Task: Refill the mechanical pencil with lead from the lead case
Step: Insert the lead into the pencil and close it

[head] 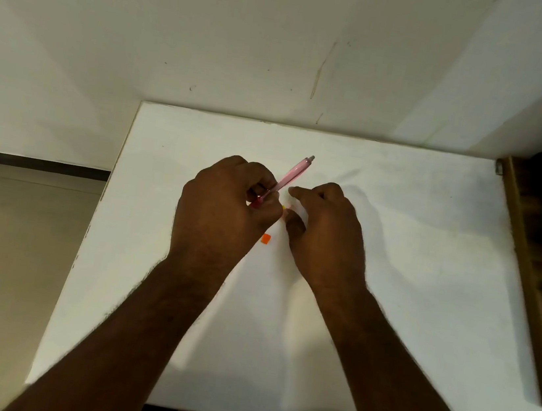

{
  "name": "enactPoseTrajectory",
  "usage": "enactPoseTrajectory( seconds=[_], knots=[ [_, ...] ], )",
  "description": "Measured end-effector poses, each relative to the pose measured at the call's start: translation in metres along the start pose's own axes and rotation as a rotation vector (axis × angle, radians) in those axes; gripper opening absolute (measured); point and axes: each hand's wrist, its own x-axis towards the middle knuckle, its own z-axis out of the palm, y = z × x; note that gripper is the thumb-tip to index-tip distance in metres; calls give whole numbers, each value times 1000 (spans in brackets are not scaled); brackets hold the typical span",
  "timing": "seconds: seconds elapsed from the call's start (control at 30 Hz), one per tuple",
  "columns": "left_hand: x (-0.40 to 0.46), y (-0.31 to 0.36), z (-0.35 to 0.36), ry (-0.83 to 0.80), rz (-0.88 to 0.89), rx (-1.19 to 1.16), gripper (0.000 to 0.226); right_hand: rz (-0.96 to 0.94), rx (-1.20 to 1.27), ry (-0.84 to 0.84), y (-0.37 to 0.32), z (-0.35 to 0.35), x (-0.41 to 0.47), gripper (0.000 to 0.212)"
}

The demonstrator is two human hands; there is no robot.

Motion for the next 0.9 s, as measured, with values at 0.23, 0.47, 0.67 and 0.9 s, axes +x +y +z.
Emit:
enactPoseTrajectory(
  seconds=[0.23,0.47,0.67,0.9],
  knots=[
    [0,0,1,-19,-6,2,10,50,-46,7,1,-1,0,22],
    [-1,1,3,-49,-41,8,4,273,354,55,20,-18,12,9],
    [-2,3,4,-62,-32,31,7,338,1298,54,19,-50,15,13],
    [-4,6,7,-72,-24,61,11,266,1251,69,15,-51,14,14]
  ],
)
